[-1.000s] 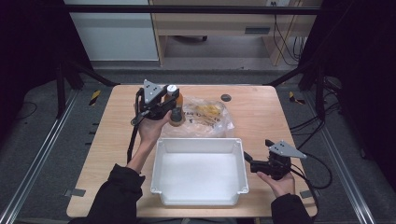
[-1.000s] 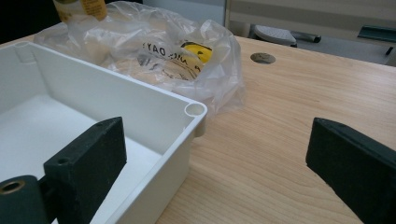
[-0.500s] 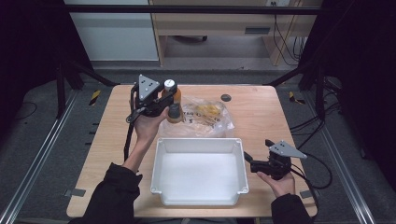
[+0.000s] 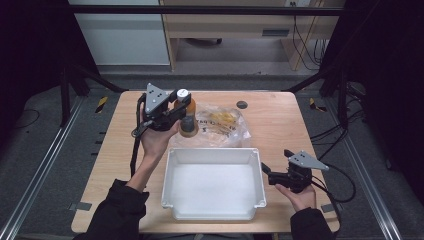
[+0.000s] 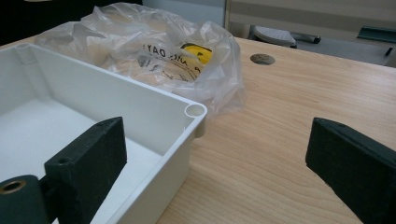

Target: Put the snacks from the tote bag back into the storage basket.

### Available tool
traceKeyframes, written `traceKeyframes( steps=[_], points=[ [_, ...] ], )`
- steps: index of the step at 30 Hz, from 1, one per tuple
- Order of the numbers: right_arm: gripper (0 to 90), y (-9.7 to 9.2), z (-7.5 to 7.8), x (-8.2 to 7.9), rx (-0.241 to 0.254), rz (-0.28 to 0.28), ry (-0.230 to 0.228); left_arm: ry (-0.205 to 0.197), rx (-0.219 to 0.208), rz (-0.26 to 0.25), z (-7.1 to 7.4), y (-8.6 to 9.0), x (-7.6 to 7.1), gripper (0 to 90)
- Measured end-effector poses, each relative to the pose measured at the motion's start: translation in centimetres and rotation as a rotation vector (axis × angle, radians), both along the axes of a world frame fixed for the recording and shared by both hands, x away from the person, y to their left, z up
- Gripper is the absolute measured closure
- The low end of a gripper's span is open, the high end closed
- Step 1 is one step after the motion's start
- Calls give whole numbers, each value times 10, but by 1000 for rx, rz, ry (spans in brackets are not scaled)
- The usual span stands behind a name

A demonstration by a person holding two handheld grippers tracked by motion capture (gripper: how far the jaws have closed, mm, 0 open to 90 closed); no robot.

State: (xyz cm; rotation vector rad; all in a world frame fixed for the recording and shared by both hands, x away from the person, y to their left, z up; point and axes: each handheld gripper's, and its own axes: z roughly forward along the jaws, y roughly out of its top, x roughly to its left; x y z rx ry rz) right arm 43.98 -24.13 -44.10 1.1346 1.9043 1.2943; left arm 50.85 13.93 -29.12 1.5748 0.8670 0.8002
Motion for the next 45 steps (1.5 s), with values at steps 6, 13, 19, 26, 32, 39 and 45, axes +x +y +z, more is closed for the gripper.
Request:
traceKeyframes(
  steps=[6,13,19,26,32,39,45],
  points=[
    [56,0,0,0,-2,1,-2,-6,16,-16,-4,0,-8,590],
    [56,0,0,0,-2,2,-3,16,-1,-32,-12,4,-18,590],
    [56,0,0,0,-6,2,-4,19,-5,-51,-20,5,-27,590],
    [56,0,0,0,-8,1,-5,29,3,-64,-29,7,-38,590],
    [57,0,0,-1,-7,0,-4,41,24,-82,-38,7,-48,590],
    [57,0,0,-1,-7,-1,-3,56,47,-99,-49,3,-58,590],
    [58,-1,1,-2,-10,-1,-6,76,48,-98,-58,3,-62,590]
  ],
)
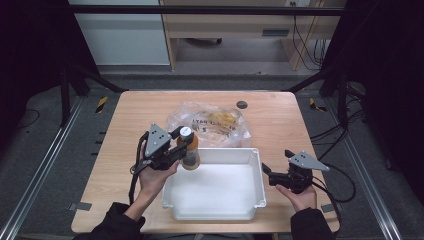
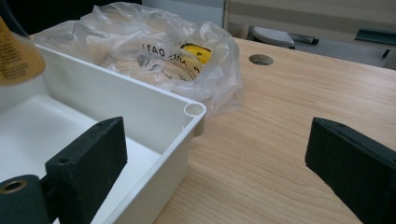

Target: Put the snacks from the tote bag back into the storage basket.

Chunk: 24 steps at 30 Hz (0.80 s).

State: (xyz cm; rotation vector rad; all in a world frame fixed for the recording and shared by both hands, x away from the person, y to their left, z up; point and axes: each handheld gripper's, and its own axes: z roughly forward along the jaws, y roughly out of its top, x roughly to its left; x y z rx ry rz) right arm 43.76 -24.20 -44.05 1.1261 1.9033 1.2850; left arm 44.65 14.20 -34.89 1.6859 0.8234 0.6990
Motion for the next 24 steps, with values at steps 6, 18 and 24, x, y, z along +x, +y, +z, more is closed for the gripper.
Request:
traceKeyframes(
  steps=[6,18,24],
  points=[
    [58,1,-1,-1,-22,6,1,26,20,-14,-11,-3,-5,590],
    [61,2,-2,-3,-27,9,3,72,39,-19,-30,-3,-10,590],
    [62,2,-2,-4,-26,9,4,89,46,-20,-36,-2,-12,590]
  ],
)
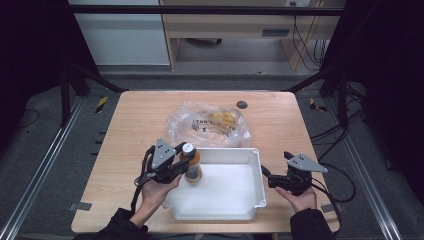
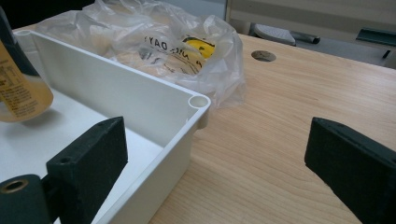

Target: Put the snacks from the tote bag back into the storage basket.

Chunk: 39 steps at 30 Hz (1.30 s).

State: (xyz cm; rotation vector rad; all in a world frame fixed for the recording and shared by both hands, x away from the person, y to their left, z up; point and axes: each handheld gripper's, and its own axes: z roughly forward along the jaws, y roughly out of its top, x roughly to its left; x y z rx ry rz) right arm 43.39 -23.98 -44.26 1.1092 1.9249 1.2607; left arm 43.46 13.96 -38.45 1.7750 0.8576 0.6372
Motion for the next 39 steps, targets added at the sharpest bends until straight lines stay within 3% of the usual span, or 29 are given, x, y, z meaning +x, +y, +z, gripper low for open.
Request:
traceKeyframes(
  steps=[15,34,39],
  points=[
    [61,0,0,0,-2,0,-1,29,37,-14,-15,-3,-8,590],
    [61,1,-1,0,-11,0,3,-9,36,-3,-20,-5,-15,581],
    [61,0,-1,0,-13,-2,3,-9,29,4,-20,-4,-15,504]
  ],
)
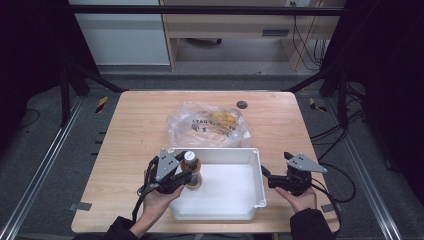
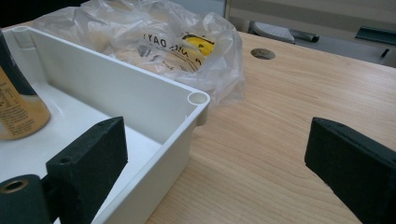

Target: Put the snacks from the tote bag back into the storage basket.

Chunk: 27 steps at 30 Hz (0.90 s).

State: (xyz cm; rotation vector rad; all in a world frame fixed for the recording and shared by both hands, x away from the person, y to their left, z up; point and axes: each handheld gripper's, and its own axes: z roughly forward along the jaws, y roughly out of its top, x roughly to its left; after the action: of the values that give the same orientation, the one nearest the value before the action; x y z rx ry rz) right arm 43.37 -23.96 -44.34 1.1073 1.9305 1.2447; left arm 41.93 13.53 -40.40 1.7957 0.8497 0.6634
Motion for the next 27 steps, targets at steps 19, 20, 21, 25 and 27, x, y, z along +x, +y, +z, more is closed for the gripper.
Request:
traceKeyframes(
  steps=[19,20,21,25,27],
  points=[
    [55,-3,1,-1,5,-9,0,9,-8,-41,2,31,-5,276],
    [54,-3,2,-1,7,-10,1,9,-9,-38,2,34,-5,274],
    [53,-3,2,-1,7,-10,1,11,-9,-37,2,37,-5,270],
    [56,-5,1,-2,17,-13,-1,14,-8,-24,1,49,-4,256],
    [54,-7,0,-1,24,-18,6,11,-3,-21,-1,56,-4,253]
  ],
)
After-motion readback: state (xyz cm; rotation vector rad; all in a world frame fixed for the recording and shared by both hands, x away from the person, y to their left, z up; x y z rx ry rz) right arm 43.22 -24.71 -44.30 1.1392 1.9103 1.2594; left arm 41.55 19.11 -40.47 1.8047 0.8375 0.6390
